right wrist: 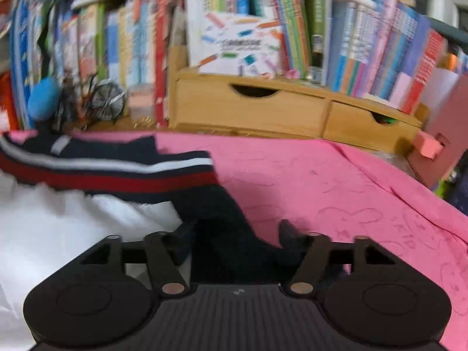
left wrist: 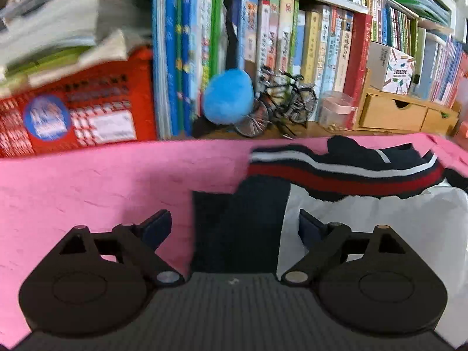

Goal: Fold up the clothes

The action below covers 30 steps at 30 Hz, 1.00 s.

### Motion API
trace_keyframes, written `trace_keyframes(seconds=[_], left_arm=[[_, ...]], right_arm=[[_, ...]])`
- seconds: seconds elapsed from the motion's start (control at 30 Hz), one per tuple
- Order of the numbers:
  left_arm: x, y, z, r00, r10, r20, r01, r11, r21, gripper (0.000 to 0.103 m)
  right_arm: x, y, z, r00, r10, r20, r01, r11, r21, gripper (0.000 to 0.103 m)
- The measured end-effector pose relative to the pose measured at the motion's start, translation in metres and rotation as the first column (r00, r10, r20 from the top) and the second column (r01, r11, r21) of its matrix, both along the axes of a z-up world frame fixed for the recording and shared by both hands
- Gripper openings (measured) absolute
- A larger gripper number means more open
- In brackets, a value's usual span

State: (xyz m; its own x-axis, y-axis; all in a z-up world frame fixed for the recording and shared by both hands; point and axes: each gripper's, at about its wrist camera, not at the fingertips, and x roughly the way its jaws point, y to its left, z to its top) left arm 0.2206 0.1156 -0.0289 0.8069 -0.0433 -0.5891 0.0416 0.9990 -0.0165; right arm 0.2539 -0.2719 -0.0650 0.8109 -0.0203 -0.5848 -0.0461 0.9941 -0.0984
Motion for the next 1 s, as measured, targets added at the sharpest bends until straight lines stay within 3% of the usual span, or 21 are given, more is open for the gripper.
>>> trace_keyframes(seconds=[0.1,0.13,0.2,0.33,0.4,0.47,0.5,0.57,0.7,0.77,0.9,1.0], left_arm=[[-0.021,-0.004,0.025,0.997,-0.005,0.073,0.002,0.999,0.049,0.092],[-0.030,-0.010,0.032,0.994,-0.014,0.105,0.008,0.998,0.060,0.092],[-0.045,-0.028,0.044,0.986,-0.072,0.152,0.062,0.996,0.068,0.103],[-0.053,-0.076,0.032,0.977,-0.165,0.137,0.149,0.982,0.116,0.103],[-0.044,-0.085,0.010,0.985,-0.154,0.076,0.142,0.980,0.138,0.103],[-0.031,-0.083,-0.013,0.994,-0.107,0.014,0.104,0.984,0.142,0.103],[-0.028,-0.077,-0.020,0.995,-0.101,0.010,0.099,0.988,0.116,0.103],[-0.026,-0.067,-0.022,0.997,-0.079,0.001,0.078,0.993,0.093,0.103],[-0.030,-0.059,-0.019,0.995,-0.104,0.002,0.102,0.982,0.158,0.103],[-0.033,-0.051,-0.014,0.993,-0.115,0.002,0.113,0.981,0.159,0.103],[-0.047,-0.049,0.014,0.999,-0.041,0.003,0.040,0.998,0.055,0.098],[-0.072,-0.069,0.032,0.993,-0.103,0.049,0.102,0.994,0.027,0.101]], right_arm=[[-0.026,0.003,0.029,0.995,-0.009,0.097,0.008,1.000,0.012,0.075],[-0.037,0.008,0.039,0.990,0.015,0.138,-0.021,0.999,0.042,0.075],[-0.057,0.026,0.056,0.977,0.103,0.187,-0.127,0.984,0.121,0.075],[-0.065,0.091,0.041,0.944,0.318,0.084,-0.327,0.935,0.140,0.075],[-0.062,0.120,0.016,0.939,0.344,0.011,-0.344,0.935,0.090,0.074],[-0.054,0.123,-0.002,0.953,0.303,-0.026,-0.300,0.950,0.087,0.076],[-0.051,0.124,-0.011,0.958,0.282,-0.044,-0.277,0.957,0.085,0.081],[-0.046,0.118,-0.015,0.971,0.231,-0.062,-0.225,0.970,0.089,0.083],[-0.041,0.082,-0.014,0.996,0.086,-0.031,-0.088,0.993,-0.077,0.086],[-0.037,0.045,-0.014,0.999,0.010,-0.037,-0.012,0.998,-0.055,0.101],[-0.046,-0.011,0.007,0.980,-0.195,-0.027,0.196,0.979,0.048,0.097],[-0.086,0.009,0.033,0.995,-0.069,0.077,0.058,0.989,0.139,0.098]])
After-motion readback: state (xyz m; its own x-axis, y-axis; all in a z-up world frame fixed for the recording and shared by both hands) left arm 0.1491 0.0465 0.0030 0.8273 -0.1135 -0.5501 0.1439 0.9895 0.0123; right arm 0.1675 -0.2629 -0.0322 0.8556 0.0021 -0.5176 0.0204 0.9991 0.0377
